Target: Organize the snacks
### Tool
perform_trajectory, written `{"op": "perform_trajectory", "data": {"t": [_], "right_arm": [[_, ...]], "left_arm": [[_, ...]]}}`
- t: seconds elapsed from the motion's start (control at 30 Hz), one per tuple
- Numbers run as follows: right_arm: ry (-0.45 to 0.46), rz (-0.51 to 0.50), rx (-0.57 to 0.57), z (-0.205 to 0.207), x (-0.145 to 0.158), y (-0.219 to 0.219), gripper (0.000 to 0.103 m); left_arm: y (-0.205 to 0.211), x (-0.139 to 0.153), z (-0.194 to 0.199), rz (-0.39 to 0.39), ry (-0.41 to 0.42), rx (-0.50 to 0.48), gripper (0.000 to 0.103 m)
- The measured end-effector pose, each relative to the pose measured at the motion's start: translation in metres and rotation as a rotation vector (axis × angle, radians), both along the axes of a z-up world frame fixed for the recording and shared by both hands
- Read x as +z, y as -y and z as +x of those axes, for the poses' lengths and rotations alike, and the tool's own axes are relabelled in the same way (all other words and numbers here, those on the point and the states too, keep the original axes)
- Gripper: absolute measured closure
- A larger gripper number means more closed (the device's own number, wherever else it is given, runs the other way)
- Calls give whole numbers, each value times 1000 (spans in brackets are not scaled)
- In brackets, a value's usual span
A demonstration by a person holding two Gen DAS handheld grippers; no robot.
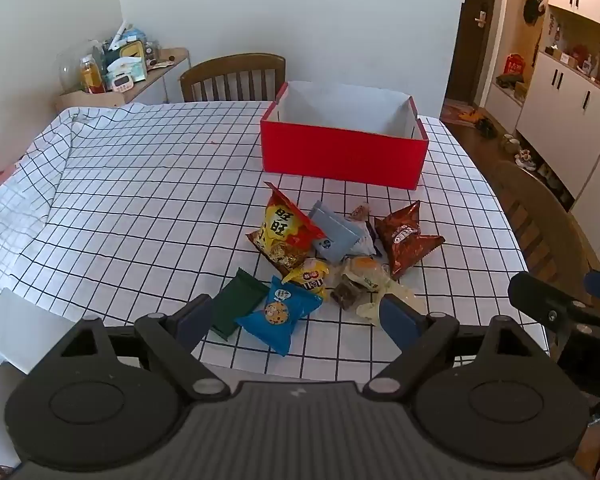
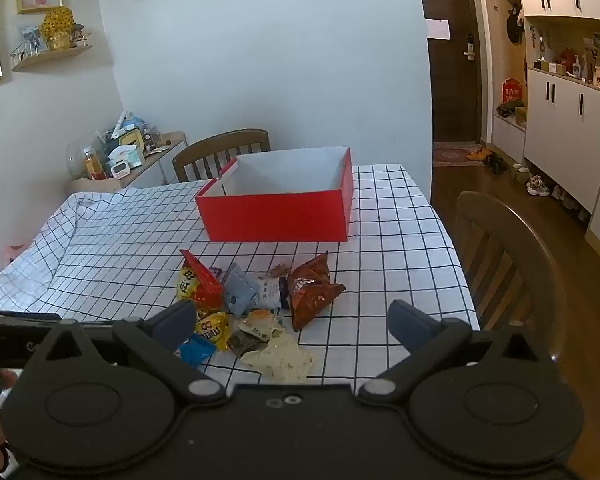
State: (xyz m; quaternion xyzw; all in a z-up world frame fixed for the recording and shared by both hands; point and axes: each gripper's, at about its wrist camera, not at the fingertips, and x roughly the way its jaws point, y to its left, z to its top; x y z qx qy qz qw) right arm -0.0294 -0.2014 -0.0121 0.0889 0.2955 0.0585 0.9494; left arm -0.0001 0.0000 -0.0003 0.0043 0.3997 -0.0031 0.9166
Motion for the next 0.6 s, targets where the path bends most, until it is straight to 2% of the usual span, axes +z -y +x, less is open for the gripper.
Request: {"op": "perform_trajectory", "data": {"t": [0.6], "right_arm": [[26, -6, 16, -3, 4, -1, 2]], "left_arm": [[2, 7, -2, 18, 32, 6, 13]]}}
